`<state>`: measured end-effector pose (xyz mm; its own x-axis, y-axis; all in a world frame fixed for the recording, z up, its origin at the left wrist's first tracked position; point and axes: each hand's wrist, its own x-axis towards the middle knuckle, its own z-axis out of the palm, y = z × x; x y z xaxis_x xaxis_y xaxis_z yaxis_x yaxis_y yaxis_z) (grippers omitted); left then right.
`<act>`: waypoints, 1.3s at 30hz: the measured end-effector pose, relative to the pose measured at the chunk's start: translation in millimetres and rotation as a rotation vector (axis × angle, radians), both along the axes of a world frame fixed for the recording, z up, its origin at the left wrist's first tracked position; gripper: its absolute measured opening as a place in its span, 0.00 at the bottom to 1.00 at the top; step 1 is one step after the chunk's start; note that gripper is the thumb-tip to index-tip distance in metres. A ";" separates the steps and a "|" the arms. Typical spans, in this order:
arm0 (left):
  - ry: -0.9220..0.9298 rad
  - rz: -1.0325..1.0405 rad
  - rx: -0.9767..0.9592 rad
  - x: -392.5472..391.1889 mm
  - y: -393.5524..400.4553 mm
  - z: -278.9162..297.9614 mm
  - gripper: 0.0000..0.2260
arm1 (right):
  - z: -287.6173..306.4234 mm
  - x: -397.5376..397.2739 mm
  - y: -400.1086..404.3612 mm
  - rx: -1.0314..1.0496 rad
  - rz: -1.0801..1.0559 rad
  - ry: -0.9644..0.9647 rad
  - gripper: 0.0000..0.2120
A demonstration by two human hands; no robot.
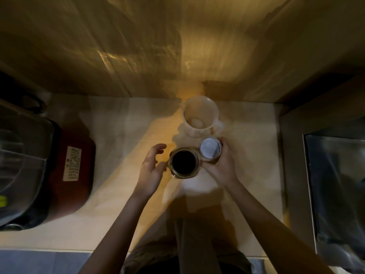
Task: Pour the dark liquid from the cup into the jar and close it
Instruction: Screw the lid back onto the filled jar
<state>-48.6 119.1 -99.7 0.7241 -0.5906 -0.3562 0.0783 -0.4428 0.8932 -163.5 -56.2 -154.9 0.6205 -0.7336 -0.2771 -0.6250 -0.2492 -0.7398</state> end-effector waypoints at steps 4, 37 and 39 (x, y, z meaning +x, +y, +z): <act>-0.089 -0.242 0.098 -5.3 5.6 8.1 0.39 | -5.4 2.1 5.0 -0.108 0.004 0.059 0.41; -0.139 -0.219 0.121 -13.6 -1.3 3.2 0.44 | 148.4 25.1 17.7 -0.340 0.899 0.122 0.42; -0.141 -0.214 0.121 -13.8 -1.3 3.1 0.44 | 143.7 31.5 24.7 -0.440 0.947 0.144 0.42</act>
